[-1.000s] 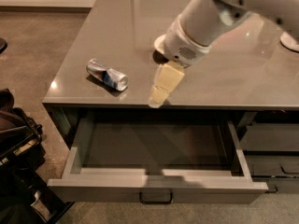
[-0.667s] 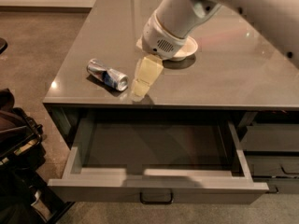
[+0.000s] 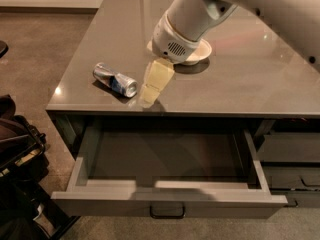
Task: Place redbull can into top drawer
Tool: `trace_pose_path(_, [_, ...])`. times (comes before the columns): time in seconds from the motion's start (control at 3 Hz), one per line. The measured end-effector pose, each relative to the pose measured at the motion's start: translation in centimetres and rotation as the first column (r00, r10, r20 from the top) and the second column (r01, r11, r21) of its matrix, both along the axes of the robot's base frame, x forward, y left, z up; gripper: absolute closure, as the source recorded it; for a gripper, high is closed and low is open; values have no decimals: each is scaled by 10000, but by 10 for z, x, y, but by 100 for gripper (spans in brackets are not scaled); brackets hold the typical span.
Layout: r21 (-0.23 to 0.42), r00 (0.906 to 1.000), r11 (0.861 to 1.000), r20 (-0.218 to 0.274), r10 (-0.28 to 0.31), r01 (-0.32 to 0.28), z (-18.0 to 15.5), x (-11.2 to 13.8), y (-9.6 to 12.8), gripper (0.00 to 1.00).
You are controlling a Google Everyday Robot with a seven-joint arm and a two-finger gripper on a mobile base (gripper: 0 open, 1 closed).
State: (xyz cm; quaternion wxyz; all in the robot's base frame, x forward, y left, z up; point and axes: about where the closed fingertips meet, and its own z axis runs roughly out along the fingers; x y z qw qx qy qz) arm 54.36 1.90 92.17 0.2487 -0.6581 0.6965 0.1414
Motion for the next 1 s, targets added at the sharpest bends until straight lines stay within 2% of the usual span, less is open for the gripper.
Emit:
trace_pose_path(0.67, [522, 9955, 9945, 328, 889, -905, -17, 30, 60, 0])
trace_pose_path(1.0, [829, 9923, 9890, 303, 1201, -1223, -25, 45, 89, 0])
